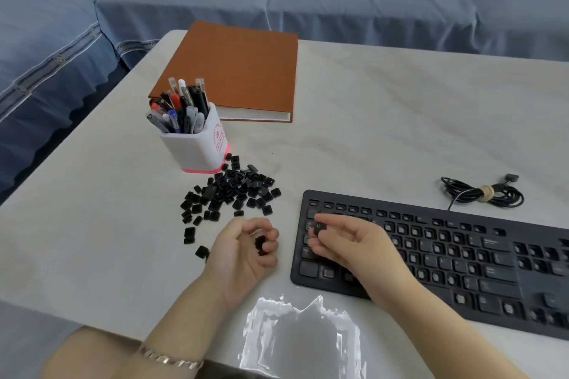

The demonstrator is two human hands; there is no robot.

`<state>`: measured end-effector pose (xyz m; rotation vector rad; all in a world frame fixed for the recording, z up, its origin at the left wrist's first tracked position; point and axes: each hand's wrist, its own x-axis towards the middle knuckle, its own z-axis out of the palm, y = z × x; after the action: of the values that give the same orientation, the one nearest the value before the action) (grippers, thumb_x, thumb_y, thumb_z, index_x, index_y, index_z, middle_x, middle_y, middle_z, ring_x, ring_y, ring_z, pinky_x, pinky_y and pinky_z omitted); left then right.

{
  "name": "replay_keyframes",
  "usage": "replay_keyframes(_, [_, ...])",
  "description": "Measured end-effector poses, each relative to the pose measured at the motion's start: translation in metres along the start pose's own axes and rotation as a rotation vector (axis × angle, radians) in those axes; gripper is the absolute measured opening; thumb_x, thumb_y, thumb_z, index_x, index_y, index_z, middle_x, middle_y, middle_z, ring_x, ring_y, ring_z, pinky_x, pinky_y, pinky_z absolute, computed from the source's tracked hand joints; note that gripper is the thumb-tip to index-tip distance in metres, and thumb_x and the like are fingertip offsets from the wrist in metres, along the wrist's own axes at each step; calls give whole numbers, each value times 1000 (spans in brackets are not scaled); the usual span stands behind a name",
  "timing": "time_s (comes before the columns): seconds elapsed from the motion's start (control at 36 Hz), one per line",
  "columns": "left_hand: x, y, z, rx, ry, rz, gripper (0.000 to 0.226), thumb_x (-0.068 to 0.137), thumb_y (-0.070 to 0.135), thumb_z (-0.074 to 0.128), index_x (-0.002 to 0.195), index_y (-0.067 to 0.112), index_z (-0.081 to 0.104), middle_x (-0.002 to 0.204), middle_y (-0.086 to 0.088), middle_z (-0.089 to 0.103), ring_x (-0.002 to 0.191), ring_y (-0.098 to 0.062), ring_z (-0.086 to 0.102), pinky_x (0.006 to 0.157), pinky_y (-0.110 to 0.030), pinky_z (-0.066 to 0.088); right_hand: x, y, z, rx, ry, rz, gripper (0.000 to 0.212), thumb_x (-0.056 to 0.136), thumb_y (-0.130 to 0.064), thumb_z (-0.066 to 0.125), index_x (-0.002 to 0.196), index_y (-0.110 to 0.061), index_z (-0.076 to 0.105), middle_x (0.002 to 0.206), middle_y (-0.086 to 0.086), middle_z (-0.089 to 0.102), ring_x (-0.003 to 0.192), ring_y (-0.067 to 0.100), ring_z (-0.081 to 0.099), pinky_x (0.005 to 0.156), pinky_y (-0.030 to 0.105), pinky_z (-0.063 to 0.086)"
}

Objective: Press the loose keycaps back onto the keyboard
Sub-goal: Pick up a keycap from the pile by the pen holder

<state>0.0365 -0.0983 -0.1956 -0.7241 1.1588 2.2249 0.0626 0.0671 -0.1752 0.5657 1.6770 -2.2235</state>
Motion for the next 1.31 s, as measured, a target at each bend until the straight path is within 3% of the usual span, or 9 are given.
replay_keyframes(0.11, [-8,-7,16,323,32,125,16,93,8,46,79,6,55,58,-1,44,45,-8,28,39,-17,20,-16,-10,-13,32,-1,-97,26,83,10,58,93,-13,67,86,12,72,78,19,71,67,16,54])
replay_keyframes(0.19, [-17,-12,28,539,-7,263,17,91,11,53,78,8,63,54,4,38,45,-7,26,43,-18,21,-26,-17,-21,-22,13,-193,27,81,10,60,92,-14,66,70,5,71,72,18,71,68,18,55])
replay_keyframes(0.42, [-38,-20,64,670,-129,434,16,66,34,69,73,21,75,50,7,40,46,-4,36,45,-14,34,-44,-24,-39,-260,40,-389,33,74,4,69,86,-27,69,64,-8,67,59,3,61,62,11,49])
replay_keyframes(0.5, [-39,-24,71,716,-121,456,11,76,22,71,67,26,75,49,6,41,45,-5,36,45,-13,33,-44,-19,-46,-384,40,-471,37,75,1,71,87,-34,70,73,-12,64,67,1,59,65,11,47])
replay_keyframes(0.67, [-40,-31,76,758,-121,433,22,78,16,68,59,24,73,47,8,45,43,-2,39,46,-10,33,-43,-8,-56,-531,51,-535,32,74,-18,66,95,-42,66,85,-17,62,81,5,59,70,12,45])
replay_keyframes(0.75, [-40,-35,75,800,-137,436,22,78,13,69,59,21,73,54,-2,44,43,-2,38,46,-8,32,-43,-3,-58,-661,58,-548,32,73,-25,62,97,-46,63,89,-16,61,81,9,59,71,14,47])
replay_keyframes(0.92, [-35,-47,73,879,-141,381,26,82,8,66,59,18,70,51,4,39,44,-3,34,46,-10,30,-44,9,-67,-767,111,-595,26,72,-21,72,91,-39,69,82,-15,62,73,3,58,65,6,43])
replay_keyframes(1.06, [-29,-57,73,884,-115,255,16,87,11,60,75,15,69,47,14,44,44,1,39,49,-11,31,-43,19,-80,-839,138,-556,35,72,-9,78,87,-38,66,74,-15,62,78,2,57,67,7,43])
replay_keyframes(1.31, [-22,-71,73,700,44,137,27,96,0,41,102,18,61,94,-4,70,60,-1,56,52,-14,43,-42,26,-128,-848,291,-371,40,72,-3,75,75,-40,59,69,-8,62,69,3,56,62,5,42])
